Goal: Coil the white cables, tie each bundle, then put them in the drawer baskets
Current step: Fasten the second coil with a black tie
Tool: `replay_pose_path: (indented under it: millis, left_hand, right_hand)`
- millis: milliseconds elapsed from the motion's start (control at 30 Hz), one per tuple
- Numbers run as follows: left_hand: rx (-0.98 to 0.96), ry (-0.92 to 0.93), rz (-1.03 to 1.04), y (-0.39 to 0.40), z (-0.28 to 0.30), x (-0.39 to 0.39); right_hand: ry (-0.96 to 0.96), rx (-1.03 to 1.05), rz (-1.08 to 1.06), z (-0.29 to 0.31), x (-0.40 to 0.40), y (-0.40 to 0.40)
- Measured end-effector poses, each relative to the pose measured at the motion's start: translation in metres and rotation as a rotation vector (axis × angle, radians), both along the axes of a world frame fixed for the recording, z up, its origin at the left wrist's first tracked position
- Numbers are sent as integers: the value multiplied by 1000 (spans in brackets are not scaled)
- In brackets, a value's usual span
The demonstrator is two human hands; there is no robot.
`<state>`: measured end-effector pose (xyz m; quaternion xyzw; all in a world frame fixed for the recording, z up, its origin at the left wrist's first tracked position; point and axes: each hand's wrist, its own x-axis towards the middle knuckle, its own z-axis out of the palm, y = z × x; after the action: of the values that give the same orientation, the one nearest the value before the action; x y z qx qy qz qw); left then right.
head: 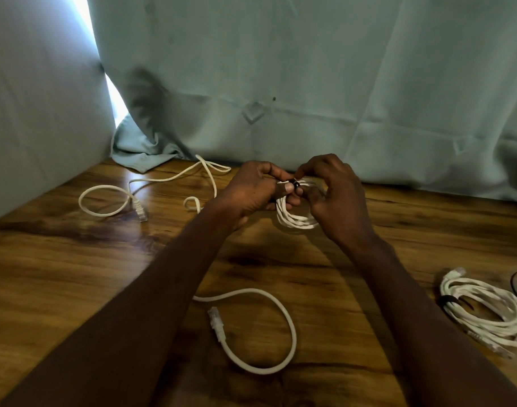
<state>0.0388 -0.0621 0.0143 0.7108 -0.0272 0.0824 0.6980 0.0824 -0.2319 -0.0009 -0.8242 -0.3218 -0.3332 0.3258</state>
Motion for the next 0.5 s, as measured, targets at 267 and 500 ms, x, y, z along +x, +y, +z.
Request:
replay_pose_path:
  millis: [267,500]
  left_hand:
    - [-28,55,-84,0,-3,0]
    - [-43,35,-103,4,-2,-1]
  right_hand:
    - [79,172,72,-6,2,1]
    - [33,246,62,-7,-3,5]
